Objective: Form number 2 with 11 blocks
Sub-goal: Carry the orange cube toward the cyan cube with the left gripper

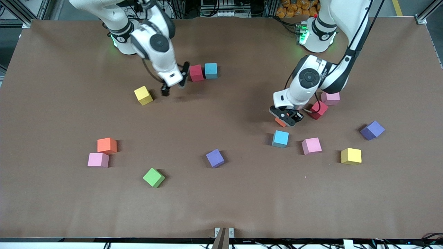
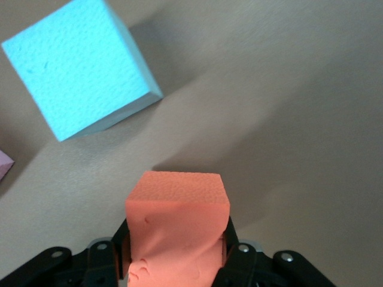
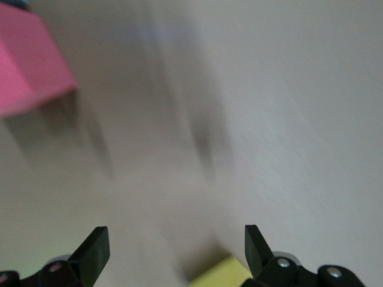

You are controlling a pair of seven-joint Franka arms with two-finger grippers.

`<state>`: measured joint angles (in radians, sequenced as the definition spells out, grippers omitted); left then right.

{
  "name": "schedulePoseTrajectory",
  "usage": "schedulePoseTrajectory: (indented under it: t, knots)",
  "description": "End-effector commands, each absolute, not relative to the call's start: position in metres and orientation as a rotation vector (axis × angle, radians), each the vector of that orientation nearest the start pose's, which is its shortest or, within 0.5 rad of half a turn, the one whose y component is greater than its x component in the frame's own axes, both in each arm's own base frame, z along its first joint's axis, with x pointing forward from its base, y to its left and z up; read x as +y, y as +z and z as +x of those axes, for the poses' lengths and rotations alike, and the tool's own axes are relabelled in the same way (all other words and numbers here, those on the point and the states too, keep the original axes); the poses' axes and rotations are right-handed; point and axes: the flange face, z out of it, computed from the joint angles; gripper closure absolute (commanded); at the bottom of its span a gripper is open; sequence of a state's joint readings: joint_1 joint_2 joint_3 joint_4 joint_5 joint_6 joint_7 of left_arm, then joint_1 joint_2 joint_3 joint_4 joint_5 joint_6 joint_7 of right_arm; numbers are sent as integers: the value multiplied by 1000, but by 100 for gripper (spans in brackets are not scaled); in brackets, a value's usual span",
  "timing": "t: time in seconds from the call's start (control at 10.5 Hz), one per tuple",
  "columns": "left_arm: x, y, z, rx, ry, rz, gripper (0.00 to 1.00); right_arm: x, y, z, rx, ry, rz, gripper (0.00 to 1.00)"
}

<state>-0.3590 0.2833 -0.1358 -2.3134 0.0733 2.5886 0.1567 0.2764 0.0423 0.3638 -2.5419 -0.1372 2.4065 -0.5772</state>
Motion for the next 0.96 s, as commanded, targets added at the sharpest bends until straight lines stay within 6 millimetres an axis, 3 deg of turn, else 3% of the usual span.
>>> schedulePoseTrajectory:
  t: [0.0, 0.19, 0.38, 0.48, 0.86]
  knots:
    - [-282, 254, 440, 1070, 22, -2955, 100, 203, 262, 385, -1735, 411, -2574, 0]
    - [-314, 262, 415, 1088, 40, -2954, 100, 172, 291, 411, -1565, 471, -2500, 0]
    - [-353, 267, 382, 1040, 49, -2983, 100, 132, 314, 445, -1502, 409, -2518, 0]
    - [-371, 265, 364, 1013, 62, -2998, 100, 96, 321, 461, -1425, 362, -2562, 0]
    - [-425, 258, 296, 1030, 106, -2994, 100, 17, 365, 523, -1100, 286, -2736, 0]
